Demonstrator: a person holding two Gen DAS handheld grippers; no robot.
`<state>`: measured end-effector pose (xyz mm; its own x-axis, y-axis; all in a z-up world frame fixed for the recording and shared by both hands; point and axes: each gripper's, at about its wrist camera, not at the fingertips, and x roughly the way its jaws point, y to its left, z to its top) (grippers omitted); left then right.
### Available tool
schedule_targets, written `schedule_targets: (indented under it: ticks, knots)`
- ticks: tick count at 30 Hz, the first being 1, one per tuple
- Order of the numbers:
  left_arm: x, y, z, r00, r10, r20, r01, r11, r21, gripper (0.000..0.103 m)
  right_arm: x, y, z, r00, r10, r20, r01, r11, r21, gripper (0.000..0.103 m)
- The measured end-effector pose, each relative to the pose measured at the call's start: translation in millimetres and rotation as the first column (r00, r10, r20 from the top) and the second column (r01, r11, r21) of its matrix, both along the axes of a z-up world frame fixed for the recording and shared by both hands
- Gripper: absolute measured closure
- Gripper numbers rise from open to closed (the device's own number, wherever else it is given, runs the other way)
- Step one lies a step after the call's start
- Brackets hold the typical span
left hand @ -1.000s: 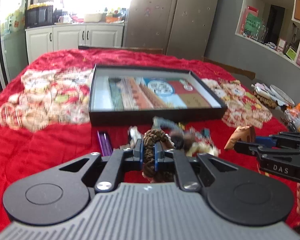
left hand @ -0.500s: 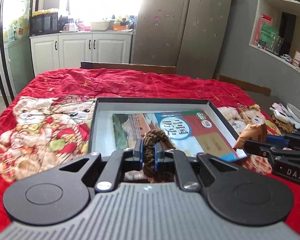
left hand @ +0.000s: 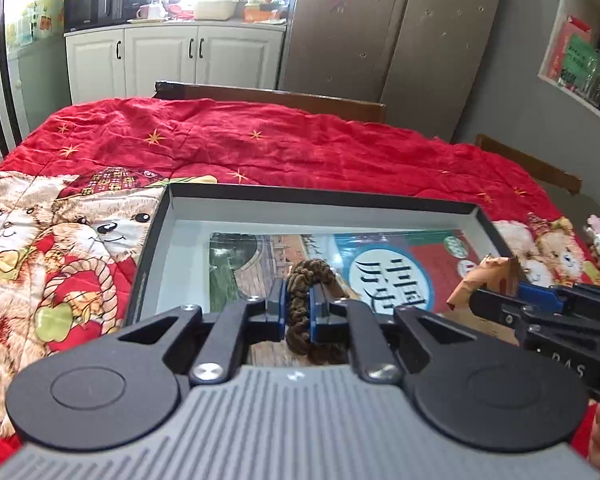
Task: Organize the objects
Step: 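Carry the knitted ring with the left tool while the right tool carries the chocolate package over the black box, then open the left tool dropping the ring while the right tool releases the package into the box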
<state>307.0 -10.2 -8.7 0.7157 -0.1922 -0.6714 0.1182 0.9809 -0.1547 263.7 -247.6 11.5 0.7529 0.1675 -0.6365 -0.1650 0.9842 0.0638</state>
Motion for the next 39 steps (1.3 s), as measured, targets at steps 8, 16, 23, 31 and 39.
schedule_targets:
  ticks: [8, 16, 23, 31, 39]
  knots:
    - [17.0, -4.1, -11.1, 1.0, 0.002, -0.021, -0.002, 1.0, 0.003, 0.089, 20.5, 3.0, -12.9, 1.0, 0.012, -0.009, -0.012, 1.0, 0.001, 0.077]
    - [24.5, -3.2, -18.6, 0.999, 0.015, -0.043, -0.014, 1.0, 0.013, 0.08, 31.2, 2.5, -23.3, 0.999, 0.009, -0.035, -0.009, 1.0, 0.016, 0.077]
    - [22.8, -4.9, -17.4, 0.999, 0.02, -0.03, -0.019, 0.999, 0.041, 0.053, 30.6, 0.5, -23.8, 0.999, 0.003, -0.04, -0.002, 0.999, 0.033, 0.075]
    - [13.8, -2.1, -6.0, 0.999, 0.033, 0.008, -0.033, 0.999, 0.041, 0.029, 23.4, -3.4, -17.1, 0.999, -0.02, -0.025, 0.021, 0.999, 0.042, 0.065]
    - [-14.5, 4.3, 21.2, 0.994, 0.051, 0.097, -0.058, 0.996, 0.067, 0.021, -3.1, -4.2, 4.8, 1.0, -0.019, 0.023, 0.018, 0.999, 0.033, 0.065]
